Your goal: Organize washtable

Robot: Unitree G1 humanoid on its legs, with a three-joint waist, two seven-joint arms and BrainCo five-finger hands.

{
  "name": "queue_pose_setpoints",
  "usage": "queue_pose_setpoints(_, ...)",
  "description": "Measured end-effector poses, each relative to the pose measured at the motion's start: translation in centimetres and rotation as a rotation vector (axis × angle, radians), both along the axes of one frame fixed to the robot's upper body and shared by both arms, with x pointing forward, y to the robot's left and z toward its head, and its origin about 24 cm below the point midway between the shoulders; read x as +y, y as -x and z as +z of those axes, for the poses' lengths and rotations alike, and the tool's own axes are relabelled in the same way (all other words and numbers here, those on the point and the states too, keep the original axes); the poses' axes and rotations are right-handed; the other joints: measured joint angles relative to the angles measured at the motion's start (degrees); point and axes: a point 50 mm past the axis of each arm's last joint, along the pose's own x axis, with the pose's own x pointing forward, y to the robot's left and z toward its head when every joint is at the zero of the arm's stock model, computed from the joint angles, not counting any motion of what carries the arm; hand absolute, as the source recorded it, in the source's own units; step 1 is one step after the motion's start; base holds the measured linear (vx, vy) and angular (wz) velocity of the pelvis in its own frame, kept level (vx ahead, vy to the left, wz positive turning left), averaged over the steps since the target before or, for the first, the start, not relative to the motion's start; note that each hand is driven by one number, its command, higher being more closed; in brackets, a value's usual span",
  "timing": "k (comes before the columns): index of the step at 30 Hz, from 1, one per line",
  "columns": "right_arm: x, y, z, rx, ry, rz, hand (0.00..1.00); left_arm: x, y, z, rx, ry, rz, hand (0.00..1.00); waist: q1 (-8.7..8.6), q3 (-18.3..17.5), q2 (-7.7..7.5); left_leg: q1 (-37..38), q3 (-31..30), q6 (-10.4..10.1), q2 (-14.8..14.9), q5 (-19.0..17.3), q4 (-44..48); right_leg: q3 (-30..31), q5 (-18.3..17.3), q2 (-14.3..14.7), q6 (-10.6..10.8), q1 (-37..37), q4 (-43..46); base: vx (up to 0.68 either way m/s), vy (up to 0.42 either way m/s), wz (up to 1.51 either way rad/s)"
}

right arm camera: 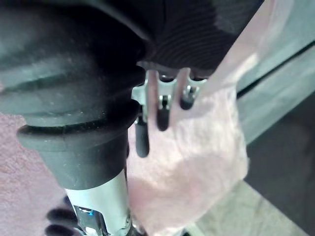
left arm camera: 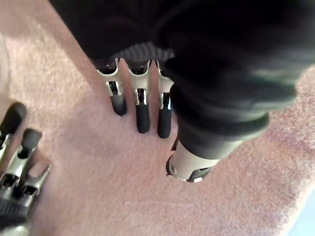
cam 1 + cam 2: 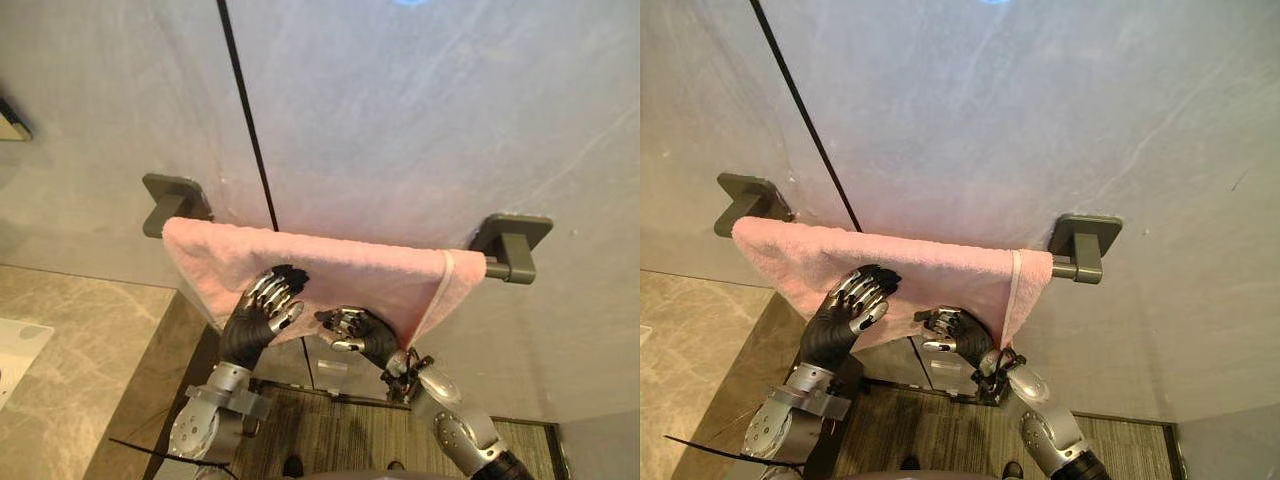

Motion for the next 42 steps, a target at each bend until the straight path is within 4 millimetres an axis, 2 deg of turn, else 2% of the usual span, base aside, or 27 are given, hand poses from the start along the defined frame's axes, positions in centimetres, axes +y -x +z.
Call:
queue_pose_setpoints(4,-3.1,1.0,-1.3,0.039,0.077,-0.104,0.0,0.3,0.0,0.0,-0.005,-0.002,0.021,0.0,-0.17,0.1,-0.12,0.5,0.3,0.0,0.0,0.0,0.0,0.3,0.0,0.0,0.0,0.2,0.1,-0.01,0.0,-0.04)
queue_pose_setpoints(7,-6.7,2.4,-2.2,0.085,0.182,-0.147,0.0,0.7,-0.1,-0.2,-0.001,-0.022,0.022,0.0,-0.32,0.2,-0.31,1.7,0.8,0.1,0.0,-0.1,-0.3,0.9,0.0,0.0,0.0,1.0,0.0,-0.02,0.003,-0.09)
queue_pose_setpoints(10,-9.5,3.5,-1.6,0.068,0.284,-0.153,0.0,1.2,-0.1,-0.2,-0.002,-0.034,0.038,0.0,-0.33,0.4,-0.48,1.9,1.4,0.1,0.0,-0.2,-0.3,1.4,0.0,0.0,0.0,0.9,0.0,-0.03,0.003,-0.09)
queue_pose_setpoints(13,-12.2,4.0,0.2,0.014,0.388,-0.118,0.0,1.6,-0.1,-0.1,-0.011,-0.047,0.039,0.0,-0.48,0.6,-0.79,2.4,2.1,0.2,0.1,-0.3,-0.3,2.2,0.1,0.1,0.0,0.9,0.0,-0.02,-0.002,-0.11)
queue_pose_setpoints(15,-12.7,4.0,1.4,-0.027,0.435,-0.065,0.0,1.6,-0.1,-0.1,-0.014,-0.051,0.036,0.0,-0.49,0.7,-0.97,2.6,2.5,0.2,0.1,-0.4,-0.3,2.6,0.1,0.2,0.0,0.9,0.0,-0.01,-0.004,-0.12)
queue_pose_setpoints(20,-12.1,3.7,3.8,-0.121,0.416,0.05,0.0,1.8,-0.1,0.0,-0.018,-0.066,0.01,0.0,-0.38,0.8,-1.3,2.8,3.0,0.3,0.1,-0.5,-0.2,3.0,0.2,0.2,0.0,0.9,0.1,-0.01,-0.002,-0.04)
queue_pose_setpoints(28,-11.3,3.2,5.1,-0.155,0.263,0.058,0.0,1.8,-0.1,0.0,-0.018,-0.067,0.004,0.0,-0.31,0.7,-1.57,2.9,3.4,0.4,0.1,-0.9,0.3,3.4,0.3,0.1,0.1,1.0,0.1,0.0,-0.001,-0.02)
queue_pose_setpoints(30,-10.6,3.0,5.2,-0.146,0.172,0.067,0.0,1.7,-0.1,0.0,-0.016,-0.066,0.006,0.0,-0.31,0.7,-1.57,2.9,3.5,0.4,0.1,-1.1,0.6,3.6,0.3,0.1,0.1,1.0,0.2,-0.02,-0.005,-0.01)
queue_pose_setpoints(32,-9.9,3.0,5.1,-0.137,0.129,0.084,0.0,1.6,-0.1,0.0,-0.016,-0.063,0.004,0.0,-0.2,0.7,-1.62,2.9,3.4,0.4,0.1,-1.1,0.7,3.6,0.3,0.1,0.1,1.1,0.3,-0.03,-0.012,0.01)
queue_pose_setpoints(35,-7.1,3.4,4.1,-0.083,0.049,0.183,0.0,1.0,-0.4,-0.3,-0.011,-0.063,-0.02,0.0,-0.17,0.5,-1.89,3.0,3.1,0.4,0.1,-1.1,0.9,3.2,0.3,0.1,0.1,1.5,0.3,-0.02,-0.01,0.05)
queue_pose_setpoints(42,-3.7,3.5,3.4,0.003,-0.081,0.27,0.0,0.1,-0.9,-0.8,-0.002,-0.077,-0.052,0.0,0.15,0.1,-2.24,3.0,2.4,0.4,0.0,-1.1,0.7,2.7,0.2,0.0,0.1,2.2,0.4,-0.04,-0.008,0.05)
